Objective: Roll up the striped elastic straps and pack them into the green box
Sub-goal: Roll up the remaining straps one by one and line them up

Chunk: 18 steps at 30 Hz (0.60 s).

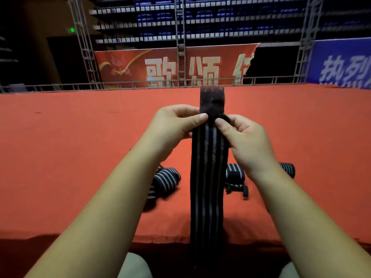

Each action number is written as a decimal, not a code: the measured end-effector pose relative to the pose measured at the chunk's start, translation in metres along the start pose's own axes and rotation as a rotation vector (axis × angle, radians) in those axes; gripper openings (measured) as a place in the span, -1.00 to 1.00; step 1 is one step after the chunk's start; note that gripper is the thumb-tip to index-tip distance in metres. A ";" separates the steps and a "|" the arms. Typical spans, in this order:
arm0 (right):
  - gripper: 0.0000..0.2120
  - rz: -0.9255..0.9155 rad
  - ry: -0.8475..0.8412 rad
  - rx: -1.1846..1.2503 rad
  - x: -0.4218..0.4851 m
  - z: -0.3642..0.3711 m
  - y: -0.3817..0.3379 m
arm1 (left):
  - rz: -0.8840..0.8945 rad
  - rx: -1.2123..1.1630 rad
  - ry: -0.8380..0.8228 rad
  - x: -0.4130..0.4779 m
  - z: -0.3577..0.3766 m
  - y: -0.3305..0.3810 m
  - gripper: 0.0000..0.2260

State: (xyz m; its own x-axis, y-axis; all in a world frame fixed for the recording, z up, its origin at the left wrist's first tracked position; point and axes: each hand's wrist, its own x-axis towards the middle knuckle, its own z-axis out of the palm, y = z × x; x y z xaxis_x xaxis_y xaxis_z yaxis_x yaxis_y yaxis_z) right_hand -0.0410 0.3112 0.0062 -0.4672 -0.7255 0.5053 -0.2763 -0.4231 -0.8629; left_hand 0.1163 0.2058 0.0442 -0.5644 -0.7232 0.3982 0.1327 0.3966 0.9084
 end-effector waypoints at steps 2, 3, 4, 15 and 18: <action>-0.86 -0.010 -0.010 0.001 -0.005 0.000 -0.017 | 0.013 -0.054 -0.025 -0.011 -0.003 0.012 -0.81; -0.86 -0.022 -0.011 -0.009 -0.008 -0.001 -0.024 | 0.019 -0.083 -0.037 -0.016 -0.004 0.018 -0.81; -0.85 -0.032 -0.020 -0.017 -0.011 -0.002 -0.031 | 0.023 -0.113 -0.044 -0.022 -0.005 0.023 -0.82; -0.75 -0.053 -0.196 -0.039 -0.045 0.001 -0.069 | -0.033 -0.380 -0.012 -0.066 -0.010 0.045 -0.88; -0.76 -0.002 -0.209 0.014 -0.051 -0.001 -0.061 | -0.056 -0.412 -0.009 -0.069 -0.009 0.033 -0.84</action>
State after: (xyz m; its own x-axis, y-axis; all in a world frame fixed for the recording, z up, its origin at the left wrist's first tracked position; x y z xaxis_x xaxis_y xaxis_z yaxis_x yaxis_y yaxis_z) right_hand -0.0008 0.3742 0.0333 -0.2819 -0.8211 0.4964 -0.2649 -0.4307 -0.8628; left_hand 0.1669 0.2640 0.0480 -0.5871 -0.7312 0.3474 0.4153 0.0963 0.9045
